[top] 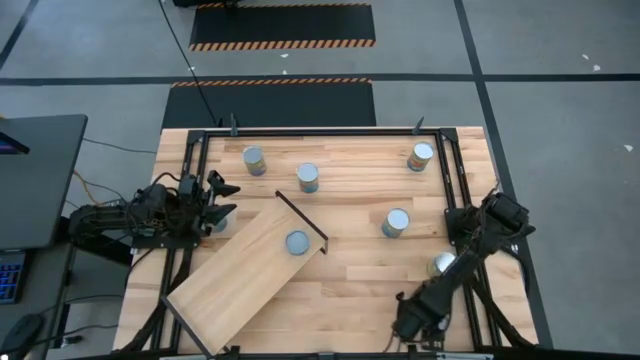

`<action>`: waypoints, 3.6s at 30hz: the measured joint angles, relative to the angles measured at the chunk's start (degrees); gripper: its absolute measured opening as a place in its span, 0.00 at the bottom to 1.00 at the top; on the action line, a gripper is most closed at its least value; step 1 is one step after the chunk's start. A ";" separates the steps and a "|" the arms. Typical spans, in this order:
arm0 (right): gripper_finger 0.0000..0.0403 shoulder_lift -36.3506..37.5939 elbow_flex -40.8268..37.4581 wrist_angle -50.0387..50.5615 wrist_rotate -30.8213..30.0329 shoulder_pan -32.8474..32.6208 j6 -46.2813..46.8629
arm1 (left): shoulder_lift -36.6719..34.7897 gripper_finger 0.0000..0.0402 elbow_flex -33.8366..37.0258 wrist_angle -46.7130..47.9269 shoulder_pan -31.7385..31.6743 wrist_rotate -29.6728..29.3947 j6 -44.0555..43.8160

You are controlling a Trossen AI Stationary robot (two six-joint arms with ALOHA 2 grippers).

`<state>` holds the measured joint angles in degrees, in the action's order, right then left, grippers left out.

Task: Pick and place cans onto a shelf
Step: Put the canned mushroom on the shelf

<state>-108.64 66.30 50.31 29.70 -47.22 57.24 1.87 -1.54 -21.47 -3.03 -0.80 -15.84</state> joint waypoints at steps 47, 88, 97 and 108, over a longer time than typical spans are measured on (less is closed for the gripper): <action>0.85 -19.37 34.03 3.34 -44.92 11.25 -39.41 | 57.10 0.62 -41.97 -1.14 17.28 0.35 9.68; 0.86 -5.57 3.78 -34.23 -60.52 5.92 -29.64 | 108.72 0.76 -81.55 29.42 32.42 -10.43 2.67; 0.86 1.51 3.78 -20.18 -58.11 1.33 -19.28 | 110.08 0.74 -81.66 29.24 35.09 -17.36 -1.44; 0.86 11.52 3.74 -7.07 -68.30 -6.89 -5.34 | 120.50 0.78 -89.00 28.98 31.21 -13.58 -6.19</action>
<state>-97.12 70.04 43.24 -38.59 -54.11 51.90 122.37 -90.54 7.51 28.18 -14.38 -22.03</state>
